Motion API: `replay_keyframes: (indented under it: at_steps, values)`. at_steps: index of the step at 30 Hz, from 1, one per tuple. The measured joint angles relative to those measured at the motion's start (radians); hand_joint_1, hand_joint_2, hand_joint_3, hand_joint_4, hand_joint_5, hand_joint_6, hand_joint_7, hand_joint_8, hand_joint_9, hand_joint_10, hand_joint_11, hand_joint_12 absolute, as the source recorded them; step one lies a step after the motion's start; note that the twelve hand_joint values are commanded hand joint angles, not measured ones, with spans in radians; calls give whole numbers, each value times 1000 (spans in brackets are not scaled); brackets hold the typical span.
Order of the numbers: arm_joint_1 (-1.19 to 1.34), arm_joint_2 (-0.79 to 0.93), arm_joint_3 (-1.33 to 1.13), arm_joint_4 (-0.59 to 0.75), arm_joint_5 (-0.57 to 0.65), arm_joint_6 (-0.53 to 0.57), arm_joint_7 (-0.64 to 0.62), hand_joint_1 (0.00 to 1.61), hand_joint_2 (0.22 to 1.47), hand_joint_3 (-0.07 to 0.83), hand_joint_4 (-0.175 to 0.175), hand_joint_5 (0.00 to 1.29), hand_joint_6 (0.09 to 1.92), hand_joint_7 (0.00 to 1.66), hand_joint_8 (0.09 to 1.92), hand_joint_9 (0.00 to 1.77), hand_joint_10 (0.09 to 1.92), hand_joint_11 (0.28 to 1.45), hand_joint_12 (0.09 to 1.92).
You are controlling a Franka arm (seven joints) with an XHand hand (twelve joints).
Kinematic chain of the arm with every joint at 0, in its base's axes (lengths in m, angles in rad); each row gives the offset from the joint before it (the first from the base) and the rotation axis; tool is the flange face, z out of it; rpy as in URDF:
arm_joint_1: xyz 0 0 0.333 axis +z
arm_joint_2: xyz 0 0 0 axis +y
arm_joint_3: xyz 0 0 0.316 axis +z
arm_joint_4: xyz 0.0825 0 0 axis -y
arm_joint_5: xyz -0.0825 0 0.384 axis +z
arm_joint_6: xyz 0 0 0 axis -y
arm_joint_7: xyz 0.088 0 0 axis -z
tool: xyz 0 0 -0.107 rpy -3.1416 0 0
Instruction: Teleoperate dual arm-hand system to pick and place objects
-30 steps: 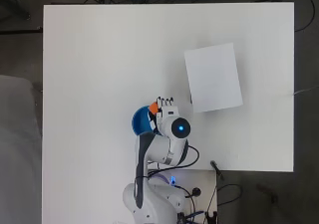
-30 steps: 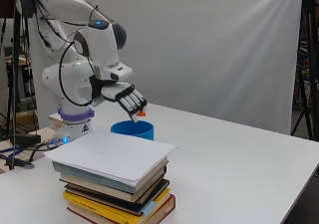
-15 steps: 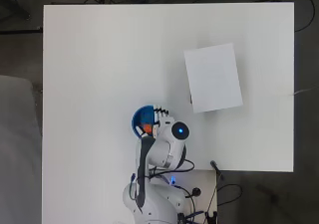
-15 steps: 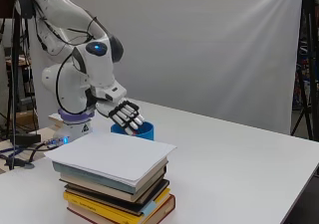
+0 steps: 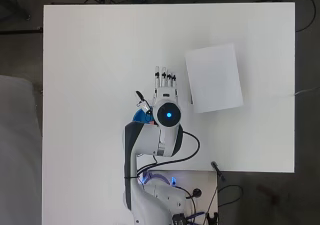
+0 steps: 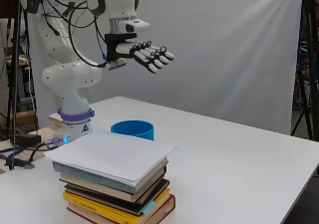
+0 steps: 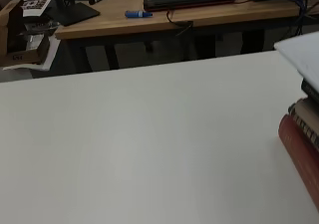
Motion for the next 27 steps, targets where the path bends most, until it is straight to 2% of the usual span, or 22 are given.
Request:
replay_keyframes:
  at_steps: [4,12,19,27]
  values:
    - [3,11,32,141,-35,-92,51,165,979,2,55,114,87,217,87,352,87,455,87]
    - [3,19,50,194,-67,-160,86,180,1011,8,58,113,87,220,87,332,87,441,87]
    - [0,77,58,383,-98,-243,116,199,1012,3,65,120,87,247,87,360,87,446,87]
    - [0,124,94,411,-141,-232,151,184,1006,-1,82,156,87,282,87,406,87,468,87]
